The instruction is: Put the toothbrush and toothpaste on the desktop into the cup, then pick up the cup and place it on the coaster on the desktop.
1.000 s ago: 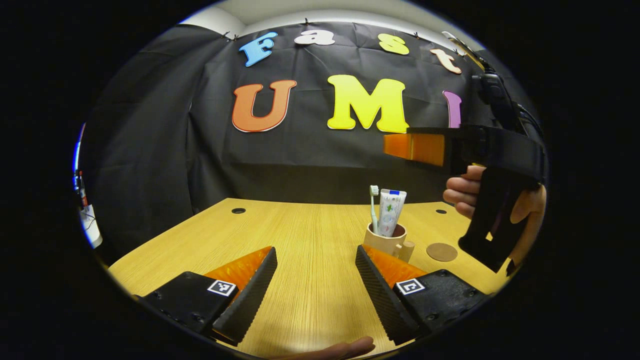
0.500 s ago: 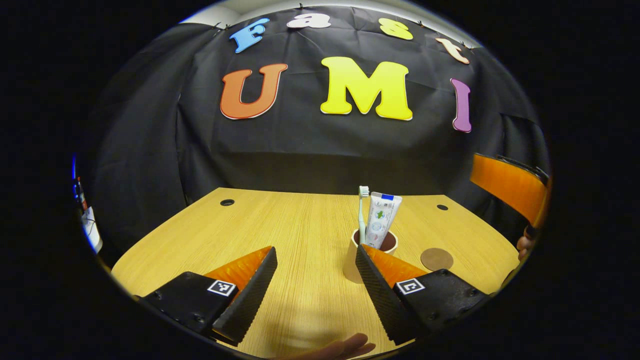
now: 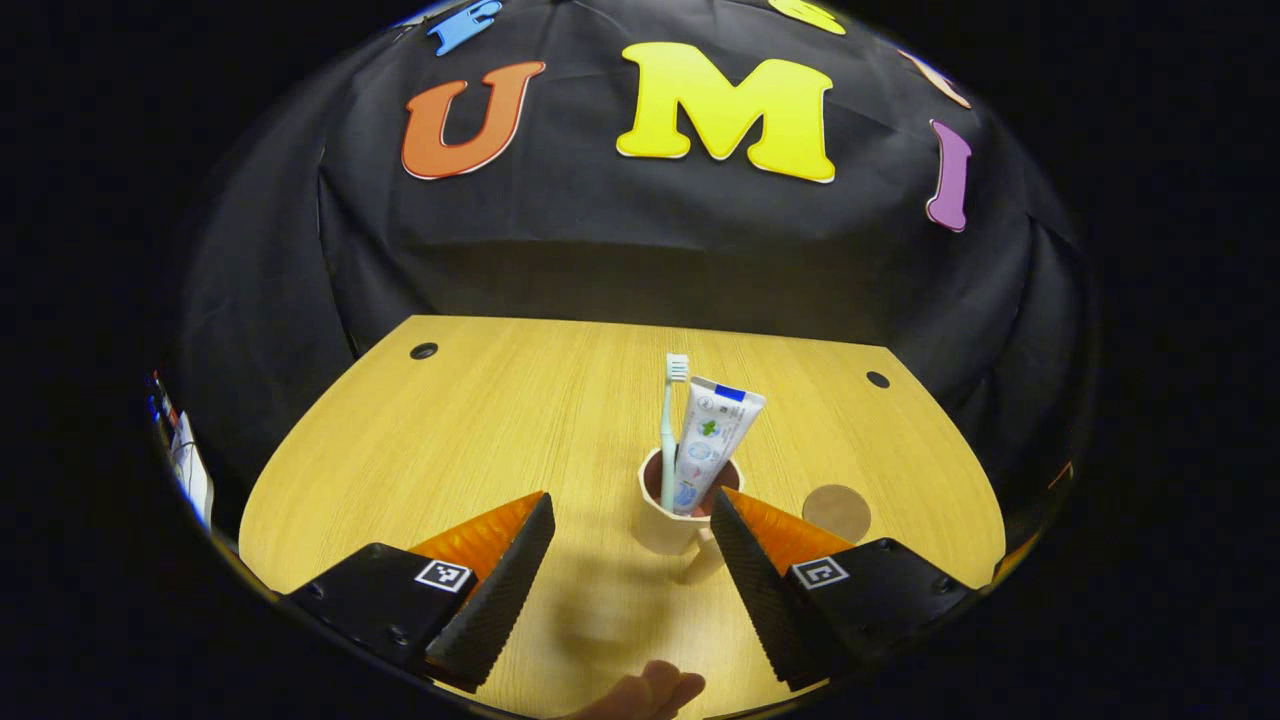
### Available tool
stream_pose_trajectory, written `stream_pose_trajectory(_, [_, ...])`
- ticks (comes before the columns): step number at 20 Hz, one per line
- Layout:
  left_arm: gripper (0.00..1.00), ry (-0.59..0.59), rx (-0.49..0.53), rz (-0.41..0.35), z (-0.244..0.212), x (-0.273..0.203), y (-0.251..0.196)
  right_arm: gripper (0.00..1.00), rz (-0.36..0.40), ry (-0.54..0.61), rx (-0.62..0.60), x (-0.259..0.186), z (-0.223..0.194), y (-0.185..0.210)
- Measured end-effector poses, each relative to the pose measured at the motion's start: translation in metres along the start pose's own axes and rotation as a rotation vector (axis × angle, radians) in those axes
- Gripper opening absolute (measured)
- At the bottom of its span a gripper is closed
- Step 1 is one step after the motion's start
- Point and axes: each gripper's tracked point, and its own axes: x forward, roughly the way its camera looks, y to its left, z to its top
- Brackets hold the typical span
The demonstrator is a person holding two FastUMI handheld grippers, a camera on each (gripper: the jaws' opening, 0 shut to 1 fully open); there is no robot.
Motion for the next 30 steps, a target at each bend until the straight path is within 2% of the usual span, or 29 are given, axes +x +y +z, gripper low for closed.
stream_pose_trajectory(2, [1.0,0.077,0.015,0.016,-0.001,0.01,-0.002,0.95,-0.017,-0.014,0.0,-0.012,-0.002,-0.015])
stream_pose_trajectory(3, [1.0,0.126,-0.004,0.028,-0.006,0.015,-0.002,0.95,-0.022,-0.021,0.012,-0.017,-0.004,-0.021])
stream_pose_trajectory(6, [1.0,0.292,-0.109,0.001,-0.018,0.022,-0.014,0.96,-0.036,-0.039,0.023,-0.023,0.003,-0.036])
stream_pose_trajectory(9, [0.99,0.362,-0.123,0.044,-0.019,0.024,-0.017,0.94,-0.04,-0.05,0.064,-0.023,0.008,-0.044])
stream_pose_trajectory(12, [0.96,0.453,-0.155,0.026,-0.026,0.019,-0.036,0.96,-0.057,-0.041,0.069,-0.021,0.008,-0.058])
stream_pose_trajectory(15, [0.95,0.509,-0.147,0.029,-0.028,0.013,-0.052,0.96,-0.089,-0.062,0.084,-0.024,0.015,-0.076])
stream_pose_trajectory(20, [0.93,0.591,-0.144,0.093,-0.038,0.01,-0.057,0.94,-0.139,-0.073,0.092,-0.022,0.016,-0.105])
stream_pose_trajectory(22, [0.97,0.641,-0.143,0.116,-0.046,0.003,-0.057,0.96,-0.169,-0.072,0.087,-0.021,0.015,-0.119])
stream_pose_trajectory(23, [0.92,0.652,-0.133,0.121,-0.048,0.001,-0.057,0.96,-0.177,-0.066,0.096,-0.02,0.013,-0.123])
stream_pose_trajectory(26, [0.89,0.685,-0.161,0.113,-0.052,-0.006,-0.062,0.93,-0.174,-0.064,0.124,-0.021,0.014,-0.129])
stream_pose_trajectory(30, [0.82,0.725,-0.203,0.094,-0.051,-0.018,-0.072,0.96,-0.182,-0.072,0.121,-0.021,0.015,-0.134])
